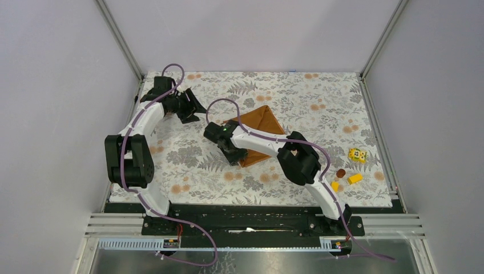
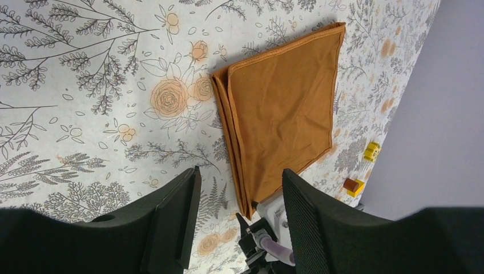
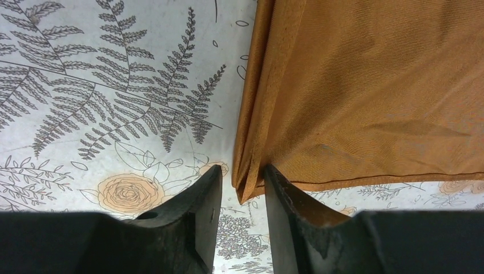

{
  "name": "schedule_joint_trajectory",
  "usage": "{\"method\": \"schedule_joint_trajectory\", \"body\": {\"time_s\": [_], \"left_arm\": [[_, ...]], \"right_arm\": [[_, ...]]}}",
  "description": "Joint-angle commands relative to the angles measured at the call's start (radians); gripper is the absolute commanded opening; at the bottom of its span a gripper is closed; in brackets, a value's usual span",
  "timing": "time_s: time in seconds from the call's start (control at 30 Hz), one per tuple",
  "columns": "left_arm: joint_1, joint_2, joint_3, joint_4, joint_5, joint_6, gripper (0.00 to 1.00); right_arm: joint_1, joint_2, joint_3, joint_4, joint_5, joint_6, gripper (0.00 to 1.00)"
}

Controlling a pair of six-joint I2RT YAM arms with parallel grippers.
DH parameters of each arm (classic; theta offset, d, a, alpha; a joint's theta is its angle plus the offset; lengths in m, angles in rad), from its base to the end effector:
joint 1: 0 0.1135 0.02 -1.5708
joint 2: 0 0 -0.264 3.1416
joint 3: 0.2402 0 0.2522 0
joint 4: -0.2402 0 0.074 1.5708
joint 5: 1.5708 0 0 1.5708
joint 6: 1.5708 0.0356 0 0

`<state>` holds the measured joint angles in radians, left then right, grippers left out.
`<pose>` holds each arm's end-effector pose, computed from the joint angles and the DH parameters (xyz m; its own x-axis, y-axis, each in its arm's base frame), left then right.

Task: Fold the napkin into a case and place the utensils inside
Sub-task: Pick up the upper triangle-folded napkin from the center of the board.

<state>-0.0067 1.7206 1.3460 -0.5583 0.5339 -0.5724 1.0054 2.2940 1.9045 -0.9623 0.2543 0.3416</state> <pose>0.3715 -0.0206 0.2567 -0.8426 -0.4606 -0.2791 -0.1755 0.7248 -0.6662 0.2581 0.3901 0.1680 -0.7567 -0.5874 -0.2870 -0.5672 0.8082 -0.1586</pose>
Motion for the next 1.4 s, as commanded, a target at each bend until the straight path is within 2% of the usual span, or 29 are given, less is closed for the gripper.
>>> {"method": "schedule_joint_trajectory", "body": {"time_s": [0.0, 0.37, 0.67, 0.77, 0.9, 1.1, 1.23, 1.37], "left_arm": [[0.007, -0.058, -0.007, 0.031, 0.039, 0.019, 0.60], [0.007, -0.064, -0.014, 0.035, 0.044, 0.020, 0.60], [0.007, -0.060, -0.028, 0.047, 0.048, 0.012, 0.61], [0.007, -0.058, -0.056, 0.077, 0.062, -0.013, 0.64], [0.007, -0.068, -0.171, 0.206, 0.112, -0.124, 0.68], [0.004, -0.071, -0.451, 0.606, 0.197, -0.391, 0.73], [-0.054, -0.017, -0.495, 0.745, 0.190, -0.476, 0.74], [-0.101, 0.020, -0.513, 0.816, 0.130, -0.527, 0.76]], "right_arm": [[0.010, 0.023, 0.046, -0.033, 0.024, 0.013, 0.40], [-0.030, 0.029, -0.080, 0.076, -0.031, -0.019, 0.39], [-0.065, 0.004, -0.212, 0.213, -0.017, -0.069, 0.17], [-0.067, -0.020, -0.215, 0.237, -0.008, -0.107, 0.01], [-0.067, -0.108, -0.211, 0.268, -0.029, -0.138, 0.00], [-0.084, -0.217, -0.224, 0.273, -0.104, -0.119, 0.00], [-0.092, -0.242, -0.244, 0.280, -0.137, -0.117, 0.00], [-0.098, -0.264, -0.269, 0.295, -0.148, -0.118, 0.00]]}}
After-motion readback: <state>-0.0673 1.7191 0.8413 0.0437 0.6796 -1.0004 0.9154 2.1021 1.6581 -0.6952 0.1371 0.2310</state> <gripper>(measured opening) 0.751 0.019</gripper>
